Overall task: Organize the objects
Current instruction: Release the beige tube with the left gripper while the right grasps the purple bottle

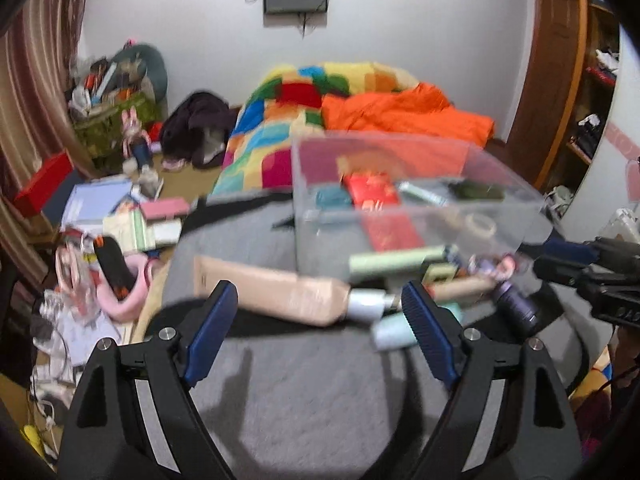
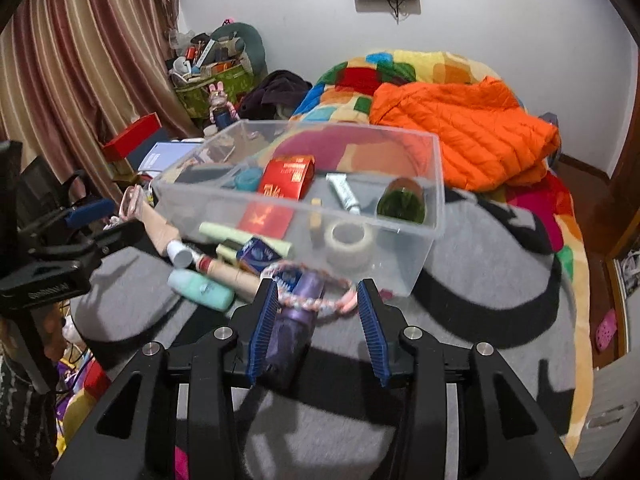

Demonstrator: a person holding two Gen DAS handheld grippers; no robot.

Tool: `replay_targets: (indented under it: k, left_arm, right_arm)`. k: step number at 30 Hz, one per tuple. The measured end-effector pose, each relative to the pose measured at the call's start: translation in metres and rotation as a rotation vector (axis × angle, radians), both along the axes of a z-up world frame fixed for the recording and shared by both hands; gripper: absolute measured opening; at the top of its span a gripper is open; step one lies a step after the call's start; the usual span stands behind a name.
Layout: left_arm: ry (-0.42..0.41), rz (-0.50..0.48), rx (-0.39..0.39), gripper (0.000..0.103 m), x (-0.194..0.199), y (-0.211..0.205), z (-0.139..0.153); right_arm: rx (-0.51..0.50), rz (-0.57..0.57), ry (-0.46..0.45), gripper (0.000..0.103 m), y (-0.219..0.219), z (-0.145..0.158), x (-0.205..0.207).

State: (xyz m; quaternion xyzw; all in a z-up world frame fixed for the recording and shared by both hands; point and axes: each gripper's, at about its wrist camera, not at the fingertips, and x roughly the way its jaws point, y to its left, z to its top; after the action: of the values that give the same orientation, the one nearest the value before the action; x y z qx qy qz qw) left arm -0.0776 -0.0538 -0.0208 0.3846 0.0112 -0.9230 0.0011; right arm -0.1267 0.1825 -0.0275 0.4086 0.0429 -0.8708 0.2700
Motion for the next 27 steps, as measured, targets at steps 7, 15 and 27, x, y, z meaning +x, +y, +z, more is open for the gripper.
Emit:
replay_targets:
  k: [7, 15, 27]
  left_arm:
    - [-0.087, 0.014, 0.069, 0.084, -0.016, -0.003, -0.022]
    - [-0.048, 0.127, 0.041, 0.084, -0.028, 0.009, -0.022]
    - [-0.071, 0.156, 0.119, 0.052, -0.013, -0.013, -0.037]
  right_arm:
    - [-0.004, 0.042, -0.045, 0.038, -0.012, -0.013, 0.007]
    - [0.034, 0.032, -0.077, 0.039, -0.024, -0.033, 0.007]
    - [0.031, 0.012, -0.064, 0.025, -0.014, -0.037, 0.014]
